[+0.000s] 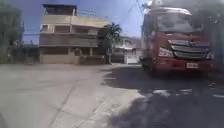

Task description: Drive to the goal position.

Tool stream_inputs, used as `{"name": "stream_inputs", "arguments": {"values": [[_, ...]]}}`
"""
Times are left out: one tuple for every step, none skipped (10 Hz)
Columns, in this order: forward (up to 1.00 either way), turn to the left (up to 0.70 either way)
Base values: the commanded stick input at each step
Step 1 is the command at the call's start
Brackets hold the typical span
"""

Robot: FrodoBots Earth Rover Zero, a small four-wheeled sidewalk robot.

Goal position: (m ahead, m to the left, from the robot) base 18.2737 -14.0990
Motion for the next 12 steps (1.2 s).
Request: {"name": "stream_inputs", "arguments": {"values": [[1.00,-0.40],[1.00,-0.40],[1.00,-0.39],[1.00,-0.27],[1.00,-0.15],[1.00,-0.09],[1.00,-0.03],[1.00,0.00],[1.00,0.00],[1.00,0.00],[1.00,0.00],[1.00,0.00]]}}
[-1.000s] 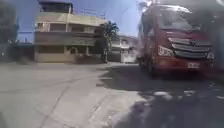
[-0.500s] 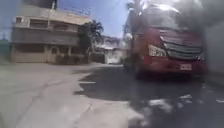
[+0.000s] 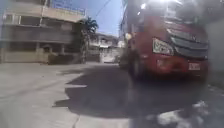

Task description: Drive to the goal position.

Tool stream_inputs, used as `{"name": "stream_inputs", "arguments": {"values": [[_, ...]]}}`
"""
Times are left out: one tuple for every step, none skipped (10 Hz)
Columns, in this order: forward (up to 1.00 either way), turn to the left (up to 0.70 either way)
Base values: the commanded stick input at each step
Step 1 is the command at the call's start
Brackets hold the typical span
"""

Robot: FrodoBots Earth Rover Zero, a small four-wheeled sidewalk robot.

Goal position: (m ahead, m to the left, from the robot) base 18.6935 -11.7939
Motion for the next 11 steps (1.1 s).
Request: {"name": "stream_inputs", "arguments": {"values": [[1.00,0.00],[1.00,0.00],[1.00,0.00],[1.00,0.00],[1.00,0.00],[1.00,0.00],[1.00,0.00],[1.00,0.00],[1.00,0.00],[1.00,0.00],[1.00,0.00]]}}
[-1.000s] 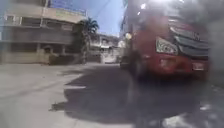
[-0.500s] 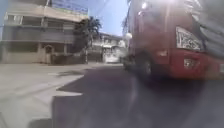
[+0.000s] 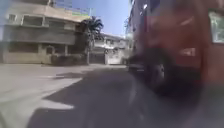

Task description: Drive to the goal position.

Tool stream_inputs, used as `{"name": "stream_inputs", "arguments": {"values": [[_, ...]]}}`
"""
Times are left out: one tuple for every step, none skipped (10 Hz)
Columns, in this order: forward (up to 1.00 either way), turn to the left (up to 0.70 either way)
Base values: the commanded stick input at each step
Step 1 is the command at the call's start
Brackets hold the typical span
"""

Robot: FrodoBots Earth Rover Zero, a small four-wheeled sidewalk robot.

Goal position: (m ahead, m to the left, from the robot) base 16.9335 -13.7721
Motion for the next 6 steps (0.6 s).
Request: {"name": "stream_inputs", "arguments": {"values": [[1.00,0.00],[1.00,0.00],[1.00,0.00],[1.00,0.00],[1.00,0.00],[1.00,0.00]]}}
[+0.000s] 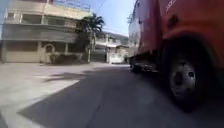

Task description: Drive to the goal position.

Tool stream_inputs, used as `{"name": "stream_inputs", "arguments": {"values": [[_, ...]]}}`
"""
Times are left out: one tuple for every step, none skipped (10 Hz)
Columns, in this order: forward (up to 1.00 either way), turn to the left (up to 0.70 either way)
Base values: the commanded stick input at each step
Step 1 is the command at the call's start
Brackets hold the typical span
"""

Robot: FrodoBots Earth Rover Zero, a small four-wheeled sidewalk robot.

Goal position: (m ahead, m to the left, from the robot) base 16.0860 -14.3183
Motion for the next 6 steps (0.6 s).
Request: {"name": "stream_inputs", "arguments": {"values": [[1.00,0.00],[1.00,0.00],[1.00,0.00],[1.00,0.00],[1.00,0.00],[1.00,-0.01]]}}
